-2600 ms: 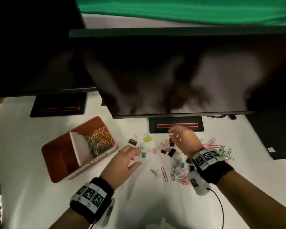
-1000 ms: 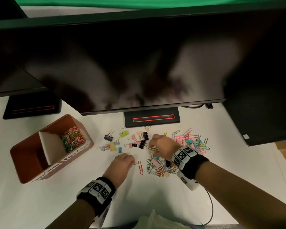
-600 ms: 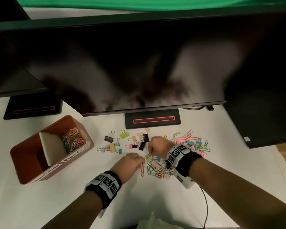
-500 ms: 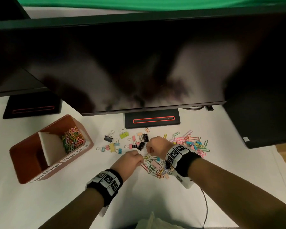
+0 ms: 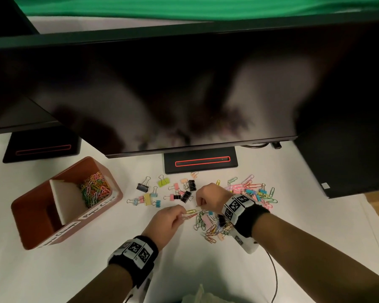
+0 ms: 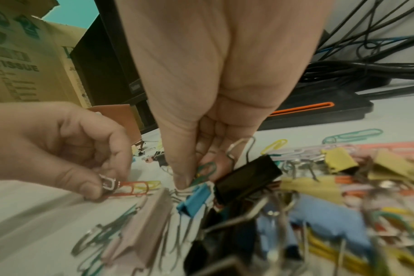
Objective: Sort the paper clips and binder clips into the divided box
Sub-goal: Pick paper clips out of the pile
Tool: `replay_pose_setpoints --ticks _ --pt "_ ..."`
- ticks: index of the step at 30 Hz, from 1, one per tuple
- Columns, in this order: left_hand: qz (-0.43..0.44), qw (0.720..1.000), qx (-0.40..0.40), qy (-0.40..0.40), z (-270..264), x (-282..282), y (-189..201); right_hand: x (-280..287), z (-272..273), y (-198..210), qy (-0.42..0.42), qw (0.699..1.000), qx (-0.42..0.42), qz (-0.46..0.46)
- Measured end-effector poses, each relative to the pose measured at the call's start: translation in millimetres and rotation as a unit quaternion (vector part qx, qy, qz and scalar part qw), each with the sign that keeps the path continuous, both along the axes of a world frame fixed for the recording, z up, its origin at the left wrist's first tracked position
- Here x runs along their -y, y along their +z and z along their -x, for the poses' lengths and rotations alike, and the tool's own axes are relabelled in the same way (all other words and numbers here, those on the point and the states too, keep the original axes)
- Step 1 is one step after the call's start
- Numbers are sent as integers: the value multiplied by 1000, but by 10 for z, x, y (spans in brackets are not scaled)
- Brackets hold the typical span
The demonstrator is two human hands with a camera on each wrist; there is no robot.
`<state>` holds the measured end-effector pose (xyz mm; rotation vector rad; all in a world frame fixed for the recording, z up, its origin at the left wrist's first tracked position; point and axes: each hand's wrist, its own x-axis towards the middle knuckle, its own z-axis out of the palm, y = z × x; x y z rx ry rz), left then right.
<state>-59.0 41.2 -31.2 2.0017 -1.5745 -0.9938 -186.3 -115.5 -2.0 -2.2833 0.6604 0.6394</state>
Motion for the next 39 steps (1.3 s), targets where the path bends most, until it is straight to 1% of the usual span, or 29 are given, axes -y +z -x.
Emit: replay_pose_setpoints --ticks 3,7,10,14,16,19,22,25,27,31,33,36,39 --pt "-5 999 -18 27 80 40 8 68 45 36 -22 1000 14 -1" --pt "-22 999 15 30 152 181 -9 197 143 18 -71 997 24 16" --pt "-30 998 52 17 174 310 12 338 202 41 -76 997 6 29" --pt "-55 995 83 12 170 415 32 540 303 89 -103 992 24 69" --pt "-59 995 83 13 146 419 17 576 316 84 -84 994 15 74" --pt "-67 994 82 7 116 402 33 565 290 46 -25 997 -7 69" --pt "-63 994 89 -6 109 387 81 558 297 -7 7 997 -8 71" --pt "-56 995 80 2 107 371 90 550 296 -20 11 997 -4 71" --pt "-59 995 75 9 104 366 75 543 281 -19 0 998 -10 68" --pt "-57 995 85 1 117 345 41 508 246 -1 -26 998 -26 48" --pt "-55 995 84 0 115 337 39 477 221 14 -21 999 -33 38" --pt "-42 997 57 21 67 299 68 451 179 18 -5 998 -43 37" --pt "1 998 15 54 -40 201 178 433 143 27 17 997 -55 49"
